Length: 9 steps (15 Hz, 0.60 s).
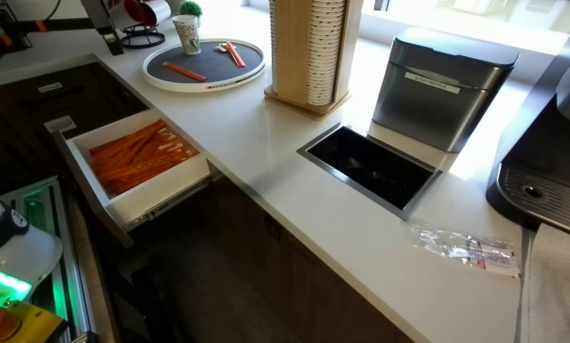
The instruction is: Pick up the object from the tray and put it in the drawer
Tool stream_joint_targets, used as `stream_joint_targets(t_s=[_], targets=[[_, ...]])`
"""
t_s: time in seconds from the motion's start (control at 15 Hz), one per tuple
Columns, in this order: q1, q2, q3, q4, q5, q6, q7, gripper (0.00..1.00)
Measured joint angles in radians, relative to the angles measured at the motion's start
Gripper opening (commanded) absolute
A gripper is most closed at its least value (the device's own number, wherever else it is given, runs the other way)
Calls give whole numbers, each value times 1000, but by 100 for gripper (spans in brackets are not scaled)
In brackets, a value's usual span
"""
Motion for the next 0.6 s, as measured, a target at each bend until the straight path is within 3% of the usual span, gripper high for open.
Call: stream_joint_targets(t_s=[0.2, 0.6], targets=[[0, 9, -30, 4, -2, 31, -10, 100], [10, 74, -180, -1, 1, 346, -259, 100]])
